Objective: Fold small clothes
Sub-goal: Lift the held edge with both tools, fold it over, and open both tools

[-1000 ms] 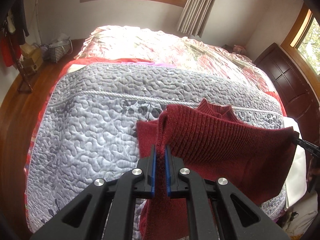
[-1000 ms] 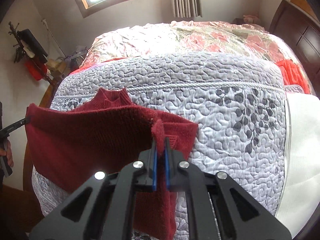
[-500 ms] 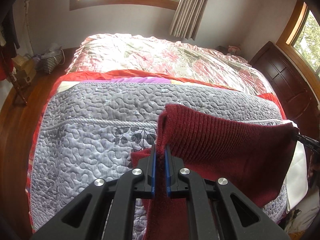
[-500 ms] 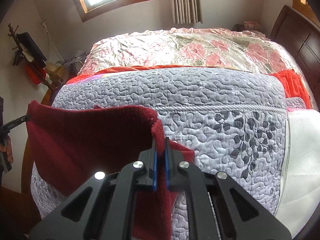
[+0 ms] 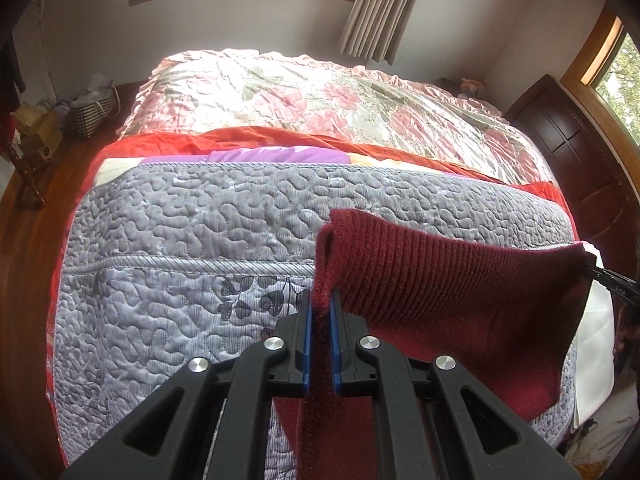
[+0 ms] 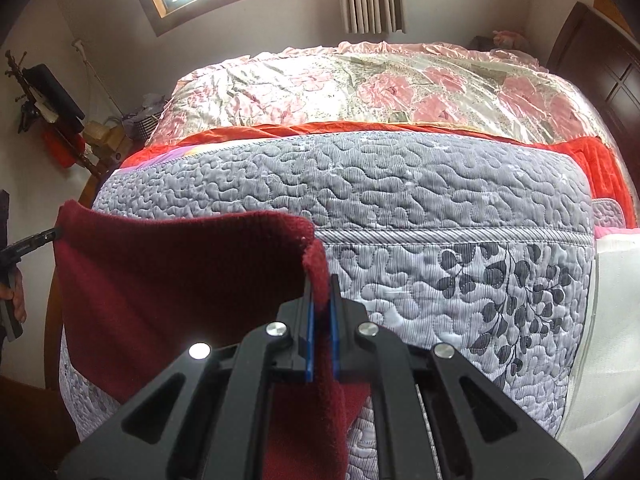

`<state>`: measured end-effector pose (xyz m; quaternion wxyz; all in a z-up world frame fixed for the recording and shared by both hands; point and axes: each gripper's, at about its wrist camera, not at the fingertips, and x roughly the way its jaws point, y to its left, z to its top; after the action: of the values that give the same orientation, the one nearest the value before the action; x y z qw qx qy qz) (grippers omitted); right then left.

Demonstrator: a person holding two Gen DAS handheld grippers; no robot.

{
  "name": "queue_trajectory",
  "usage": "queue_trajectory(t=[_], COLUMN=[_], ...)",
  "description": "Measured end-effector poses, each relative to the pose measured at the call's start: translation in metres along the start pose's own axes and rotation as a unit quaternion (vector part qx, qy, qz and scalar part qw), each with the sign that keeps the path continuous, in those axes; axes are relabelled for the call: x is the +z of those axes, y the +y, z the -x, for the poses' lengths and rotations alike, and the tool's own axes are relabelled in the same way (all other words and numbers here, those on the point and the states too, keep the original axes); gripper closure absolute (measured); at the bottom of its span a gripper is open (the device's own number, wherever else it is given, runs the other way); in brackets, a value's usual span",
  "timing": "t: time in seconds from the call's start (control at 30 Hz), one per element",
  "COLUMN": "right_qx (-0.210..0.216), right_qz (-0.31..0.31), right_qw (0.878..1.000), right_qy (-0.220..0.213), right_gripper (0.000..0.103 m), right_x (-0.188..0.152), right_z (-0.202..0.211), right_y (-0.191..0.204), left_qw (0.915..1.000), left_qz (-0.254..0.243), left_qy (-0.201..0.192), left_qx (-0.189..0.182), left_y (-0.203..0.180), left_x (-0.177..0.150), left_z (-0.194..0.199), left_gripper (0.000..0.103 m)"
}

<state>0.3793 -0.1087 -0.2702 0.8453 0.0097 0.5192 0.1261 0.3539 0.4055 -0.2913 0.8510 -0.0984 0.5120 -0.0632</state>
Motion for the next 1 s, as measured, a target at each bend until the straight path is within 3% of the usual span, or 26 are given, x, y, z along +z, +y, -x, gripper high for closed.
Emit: queue_trajectory(t=[0.43, 0.57, 0.8, 1.0], right_qx=[0.002, 0.007, 0.01, 0.006], right_qz=[-0.037, -0.032, -0.031, -0.054], right_qw=[0.995, 0.996, 0.997, 0.996], right_qy=[0.09, 0.081, 0.066, 0.068], right_gripper=[0.098, 0.098, 0.098, 0.098], right_x=[0.009, 0.013, 0.024, 0.019], right_z=[-0.092, -0.088, -0.079, -0.092], right_y=[-0.028, -0.025, -0.025, -0.034], left_qw=[0.9937, 0.9946, 0.9975, 0.9971], left_qz=[0.034, 0.045, 0.016, 0.04], left_qy=[0.106, 0.093, 0.068, 0.065], left_qx=[0.012, -0.001, -0.003, -0.002], left_y=[0.023, 0.023, 0.016, 0.028], left_x=[0.005, 0.013, 0.033, 0.025], left_z=[-0.103, -0.097, -0.081, -0.091], left_gripper=[0.096, 0.096, 0.096, 0.096])
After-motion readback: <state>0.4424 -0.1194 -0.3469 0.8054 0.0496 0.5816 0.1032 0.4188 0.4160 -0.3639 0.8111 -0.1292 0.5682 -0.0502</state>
